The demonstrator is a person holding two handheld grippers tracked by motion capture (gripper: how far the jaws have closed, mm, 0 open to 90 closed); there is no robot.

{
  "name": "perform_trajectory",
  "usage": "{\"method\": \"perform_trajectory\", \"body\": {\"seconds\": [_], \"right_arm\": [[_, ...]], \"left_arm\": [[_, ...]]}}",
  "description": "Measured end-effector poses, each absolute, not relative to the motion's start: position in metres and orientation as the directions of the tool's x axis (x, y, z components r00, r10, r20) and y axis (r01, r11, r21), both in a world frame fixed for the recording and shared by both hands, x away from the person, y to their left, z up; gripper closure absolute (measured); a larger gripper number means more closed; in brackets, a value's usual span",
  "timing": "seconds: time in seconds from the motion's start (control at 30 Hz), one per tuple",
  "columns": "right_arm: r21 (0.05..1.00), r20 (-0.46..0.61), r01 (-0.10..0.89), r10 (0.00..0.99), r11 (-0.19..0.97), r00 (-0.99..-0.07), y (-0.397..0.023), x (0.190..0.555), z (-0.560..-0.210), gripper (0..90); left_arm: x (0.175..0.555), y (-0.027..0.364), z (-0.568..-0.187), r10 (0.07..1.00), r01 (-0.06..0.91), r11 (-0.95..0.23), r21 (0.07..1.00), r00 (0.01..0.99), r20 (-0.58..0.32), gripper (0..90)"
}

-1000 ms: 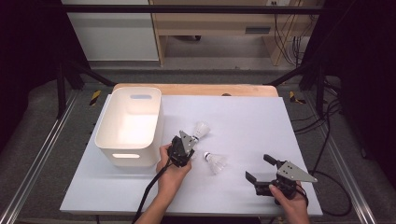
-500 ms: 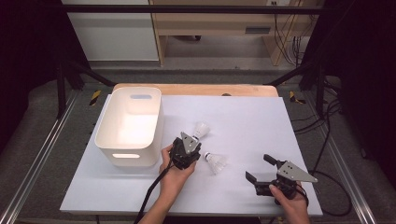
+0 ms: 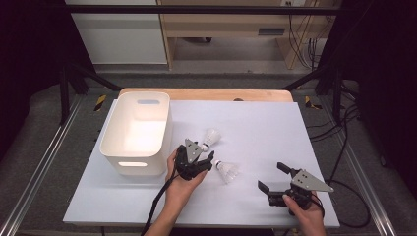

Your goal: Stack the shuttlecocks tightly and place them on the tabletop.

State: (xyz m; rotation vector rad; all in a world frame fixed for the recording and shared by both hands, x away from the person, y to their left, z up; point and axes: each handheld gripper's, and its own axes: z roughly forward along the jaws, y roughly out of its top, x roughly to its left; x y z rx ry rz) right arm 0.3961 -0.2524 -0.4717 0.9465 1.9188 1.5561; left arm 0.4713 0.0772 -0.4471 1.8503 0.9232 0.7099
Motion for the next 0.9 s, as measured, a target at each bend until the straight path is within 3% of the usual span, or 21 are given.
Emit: {"method": "perform_trajectory", "body": {"seconds": [0.3, 0.9], "right_arm": [[0.972, 0.042, 0.205, 0.77, 0.116, -0.637, -0.252, 0.396, -0.472, 3.8], [0.971, 0.027, 0.201, 0.772, 0.132, -0.635, -0.251, 0.396, -0.472, 3.8]], "left_arm": [[0.464, 0.085, -0.448, 0.806, 0.279, -0.245, 0.929, 0.591, 0.035, 12.8], [0.426, 0.105, -0.451, 0.741, 0.234, -0.185, 0.954, 0.671, -0.021, 7.5]]}}
